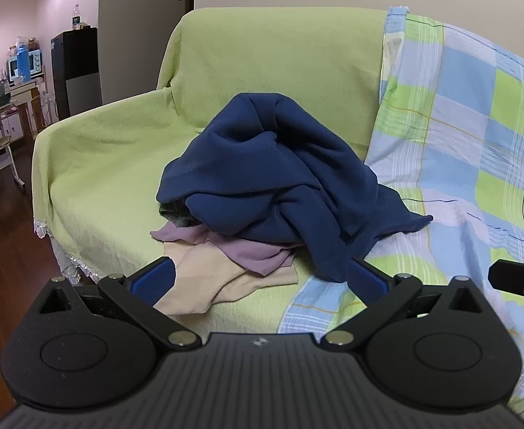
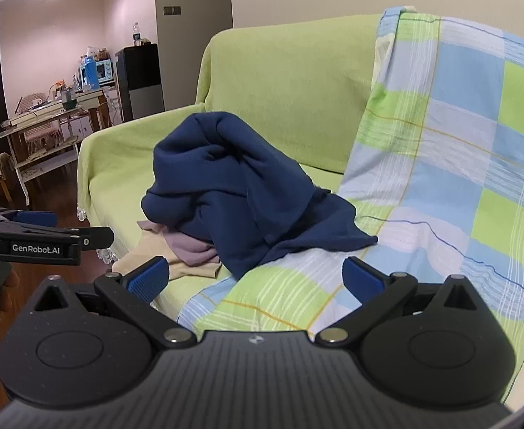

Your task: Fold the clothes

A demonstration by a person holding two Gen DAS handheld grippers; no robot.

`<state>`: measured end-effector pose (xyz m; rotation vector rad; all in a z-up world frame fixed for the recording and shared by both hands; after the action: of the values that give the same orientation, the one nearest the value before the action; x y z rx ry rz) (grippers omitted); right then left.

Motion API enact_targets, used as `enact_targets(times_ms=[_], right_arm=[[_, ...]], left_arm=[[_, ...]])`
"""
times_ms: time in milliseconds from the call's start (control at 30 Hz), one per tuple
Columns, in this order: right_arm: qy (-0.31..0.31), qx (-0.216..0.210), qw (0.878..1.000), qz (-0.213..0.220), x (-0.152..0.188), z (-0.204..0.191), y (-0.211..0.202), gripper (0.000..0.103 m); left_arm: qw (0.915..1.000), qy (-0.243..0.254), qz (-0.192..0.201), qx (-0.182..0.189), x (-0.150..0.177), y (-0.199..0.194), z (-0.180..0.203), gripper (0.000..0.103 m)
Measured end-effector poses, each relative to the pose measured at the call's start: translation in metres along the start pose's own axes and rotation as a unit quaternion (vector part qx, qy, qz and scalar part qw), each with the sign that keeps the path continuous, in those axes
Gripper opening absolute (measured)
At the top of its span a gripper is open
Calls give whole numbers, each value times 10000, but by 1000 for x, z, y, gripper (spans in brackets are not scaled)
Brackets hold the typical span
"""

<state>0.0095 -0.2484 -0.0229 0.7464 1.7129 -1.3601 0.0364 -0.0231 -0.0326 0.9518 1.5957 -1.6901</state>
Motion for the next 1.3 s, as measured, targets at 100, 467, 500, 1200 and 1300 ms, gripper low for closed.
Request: enact_targets(times_ms=[100,467,500,1200,1300], right_arm=[[-8,5,10000,-36,2,-1,2,102],[-40,-6,9999,-140,6,-1,9,102],[-40,-7,9999,-146,6,-1,10,102],[-140,3,9985,-531,16,-4,41,102],[-185,32,9981,-586,17,-5,47,102]], left_arm=[[10000,15,-8,-3,0,1,1,102],[10000,19,-39,-27,7,3,-1,102],[10000,27,-44,-30,8,4,0,102],[9999,83,-120,-79,11,26,-14,102],[9996,242,-60,-95,2,39,-20,102]])
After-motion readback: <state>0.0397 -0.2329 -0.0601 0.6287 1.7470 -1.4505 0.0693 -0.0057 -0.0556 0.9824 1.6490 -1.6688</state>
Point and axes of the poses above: each gripper's, at about its wrist camera, not at the fingertips, and y roughly the way its jaws point, z to its right, x to its underside, the point moved 3 cm from there along y, roughly the way its jaws point, and after that the axes turned 1 degree about y, right-handed, at the moved point
